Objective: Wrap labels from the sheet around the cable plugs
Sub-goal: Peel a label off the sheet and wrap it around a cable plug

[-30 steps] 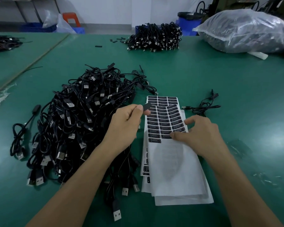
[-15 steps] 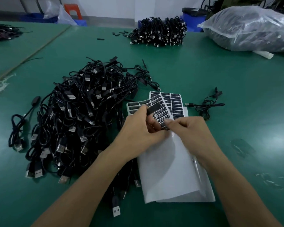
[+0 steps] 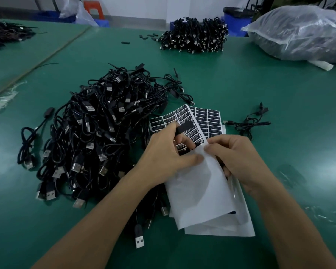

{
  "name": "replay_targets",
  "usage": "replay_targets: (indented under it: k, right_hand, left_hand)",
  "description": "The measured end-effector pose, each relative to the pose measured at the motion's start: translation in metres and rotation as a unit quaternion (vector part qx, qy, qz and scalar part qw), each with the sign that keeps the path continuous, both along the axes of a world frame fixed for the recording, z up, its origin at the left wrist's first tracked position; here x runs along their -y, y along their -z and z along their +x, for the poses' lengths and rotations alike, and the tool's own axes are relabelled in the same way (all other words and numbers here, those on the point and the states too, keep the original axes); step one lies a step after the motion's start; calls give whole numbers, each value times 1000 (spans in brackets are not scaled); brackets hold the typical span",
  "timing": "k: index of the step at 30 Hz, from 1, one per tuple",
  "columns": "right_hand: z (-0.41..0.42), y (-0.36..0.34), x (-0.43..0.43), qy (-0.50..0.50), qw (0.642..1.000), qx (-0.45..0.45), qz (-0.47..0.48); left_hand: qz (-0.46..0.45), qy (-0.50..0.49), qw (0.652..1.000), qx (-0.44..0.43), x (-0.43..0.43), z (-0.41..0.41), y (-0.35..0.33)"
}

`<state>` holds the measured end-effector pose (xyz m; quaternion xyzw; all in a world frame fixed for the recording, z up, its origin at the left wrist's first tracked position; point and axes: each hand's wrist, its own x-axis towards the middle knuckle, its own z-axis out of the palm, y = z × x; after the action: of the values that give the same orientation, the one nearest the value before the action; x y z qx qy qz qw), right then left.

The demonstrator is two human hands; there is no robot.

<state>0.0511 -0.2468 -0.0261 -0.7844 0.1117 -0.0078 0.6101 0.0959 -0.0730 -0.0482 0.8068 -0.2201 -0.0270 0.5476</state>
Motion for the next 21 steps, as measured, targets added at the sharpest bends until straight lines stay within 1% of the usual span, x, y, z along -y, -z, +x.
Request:
replay_targets:
  k: [3, 7, 10, 14, 17, 21]
  right_hand:
    - [-1, 1, -2, -13, 1000, 8, 14]
    - [0, 4, -6, -32, 999, 32, 6]
    - [2, 7, -6, -50, 998, 40, -29]
    - [3, 7, -7, -85, 992, 60, -73]
    - [3, 4, -9, -83, 988, 72, -104]
    - [2, 3, -10, -72, 987, 76, -122]
  left_hand:
    - [-24, -15, 999, 20, 0, -2, -2]
    - [-52, -32, 998, 27, 1, -5, -4]
    - [-40, -45, 998, 27, 1, -3, -2]
    - [-47, -52, 997, 19, 0, 0, 3]
    - [-53, -49, 997, 9, -2, 1, 4]
    - [-65, -40, 997, -10, -2, 2, 3]
